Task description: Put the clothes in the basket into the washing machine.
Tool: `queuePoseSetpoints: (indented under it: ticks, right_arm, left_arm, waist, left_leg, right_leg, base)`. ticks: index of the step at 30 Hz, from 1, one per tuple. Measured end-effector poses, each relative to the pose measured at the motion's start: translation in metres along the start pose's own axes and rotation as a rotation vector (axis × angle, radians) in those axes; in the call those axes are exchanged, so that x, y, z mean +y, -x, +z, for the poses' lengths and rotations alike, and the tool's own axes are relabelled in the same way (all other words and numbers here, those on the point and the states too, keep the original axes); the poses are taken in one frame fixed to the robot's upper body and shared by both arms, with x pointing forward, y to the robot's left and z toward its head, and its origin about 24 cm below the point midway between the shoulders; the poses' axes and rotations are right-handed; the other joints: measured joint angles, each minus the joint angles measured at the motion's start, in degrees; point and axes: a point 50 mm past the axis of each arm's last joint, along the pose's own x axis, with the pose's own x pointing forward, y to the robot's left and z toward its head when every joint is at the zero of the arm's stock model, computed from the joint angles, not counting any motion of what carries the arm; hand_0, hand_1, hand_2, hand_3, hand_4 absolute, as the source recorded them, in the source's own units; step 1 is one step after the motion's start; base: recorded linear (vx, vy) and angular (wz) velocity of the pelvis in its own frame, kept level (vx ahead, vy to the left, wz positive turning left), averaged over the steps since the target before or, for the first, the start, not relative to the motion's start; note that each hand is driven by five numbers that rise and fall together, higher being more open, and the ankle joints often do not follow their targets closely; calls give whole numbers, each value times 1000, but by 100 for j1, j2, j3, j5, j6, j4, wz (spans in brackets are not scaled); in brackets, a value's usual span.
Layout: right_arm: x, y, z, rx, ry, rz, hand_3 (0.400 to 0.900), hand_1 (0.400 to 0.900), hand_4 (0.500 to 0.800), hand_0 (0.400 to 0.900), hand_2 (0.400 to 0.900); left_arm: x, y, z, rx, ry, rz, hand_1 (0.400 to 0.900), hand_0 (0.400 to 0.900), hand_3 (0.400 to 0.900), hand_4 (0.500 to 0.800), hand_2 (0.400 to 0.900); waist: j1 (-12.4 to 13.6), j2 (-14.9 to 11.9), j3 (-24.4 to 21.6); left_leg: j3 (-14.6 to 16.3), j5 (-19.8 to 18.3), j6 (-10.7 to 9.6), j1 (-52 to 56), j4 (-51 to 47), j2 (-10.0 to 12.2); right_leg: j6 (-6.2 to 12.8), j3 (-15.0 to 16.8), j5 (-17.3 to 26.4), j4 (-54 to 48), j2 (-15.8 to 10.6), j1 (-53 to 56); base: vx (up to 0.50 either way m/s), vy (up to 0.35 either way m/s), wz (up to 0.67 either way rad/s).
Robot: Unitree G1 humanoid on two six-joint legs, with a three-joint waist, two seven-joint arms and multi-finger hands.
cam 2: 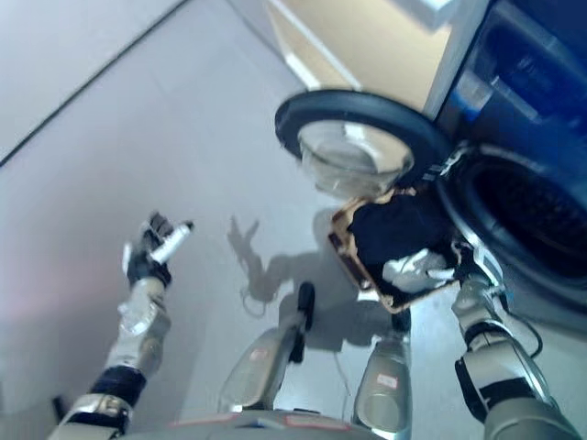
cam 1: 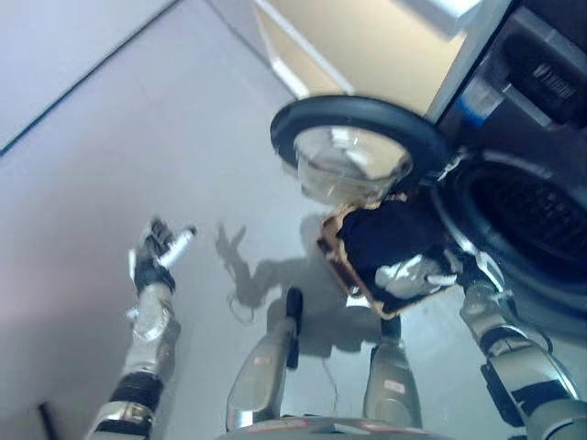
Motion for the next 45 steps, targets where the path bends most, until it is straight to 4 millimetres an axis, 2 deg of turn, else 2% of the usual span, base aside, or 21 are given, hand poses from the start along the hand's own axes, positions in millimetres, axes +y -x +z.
queuePoseSetpoints:
  ticks: [2,4,7,9,14,26,30,34,45]
  right_arm:
    - [-2,-3,12,-22,-10,-6,900,900,800,900,900]
    - [-8,-6,20,-42,-18,-22,900,900,800,900,900]
    - [-36,-13,32,-64,-30,-98,900,900,800,900,900]
    - [-43,-14,30,-59,-27,-118,900,900,800,900,900]
    - [-64,-17,28,-52,-20,-183,900,900,800,900,900]
    - [-60,-16,33,-51,-151,-186,900,900,800,900,900]
    - [-51,-15,36,-48,-256,-170,900,900,800,900,900]
    - [-50,-15,40,-62,-316,-171,900,900,800,900,900]
    - [-50,-15,50,-102,-348,-169,900,900,800,900,900]
  left_arm:
    - [-8,-3,10,-39,25,-16,900,900,900,800,900]
    - [-15,1,17,-71,49,-44,900,900,900,800,900]
    - [-33,2,25,-98,79,-104,900,900,900,800,900]
    - [-40,3,24,-97,81,-128,900,900,900,800,900]
    - [-48,6,31,-125,92,-160,900,900,900,800,900]
    - [-51,8,33,-146,65,-170,900,900,900,800,900]
    - [-49,7,34,-150,58,-167,900,900,900,800,900]
    - [-48,6,36,-157,48,-167,900,900,900,800,900]
    - [-44,4,39,-166,31,-167,900,900,900,800,900]
  waist:
    - [3,100,220]
    - [-35,57,345]
    - [-66,-23,548]
    - [-84,-134,621]
    - [-49,-168,643]
    - [-40,-168,643]
    - [-16,-167,642]
    - [18,-165,641]
    - [95,-142,626]
  left_leg:
    - [9,5,-10,-93,46,27]
    - [-17,-10,-40,-275,140,53]
    - [-29,-39,-44,-764,423,43]
    - [-28,-72,-39,-936,578,25]
    - [-57,-199,4,-1497,1054,-37]
    - [-56,-272,41,-2271,1579,-83]
    - [-48,-300,34,-2262,1644,-84]
    - [-48,-299,33,-2219,1653,-83]
    - [-83,-229,-2,-2070,1406,-79]
  right_leg:
    - [47,7,27,25,44,-93]
    - [46,9,22,91,61,-266]
    - [68,25,7,357,61,-739]
    - [73,24,4,579,63,-955]
    - [16,60,-204,1082,45,-1511]
    - [16,186,-277,1618,41,-2302]
    - [5,187,-292,1654,41,-2285]
    - [-41,186,-323,1735,21,-2268]
    - [-10,171,-344,1714,16,-2241]
  base:
    - [-115,-10,3]
    - [-117,-11,6]
    - [-78,-4,6]
    - [-100,9,6]
    - [-41,-1,4]
    - [-1,5,1]
    - [7,-3,2]
    - [17,-6,0]
    - [29,-26,7]
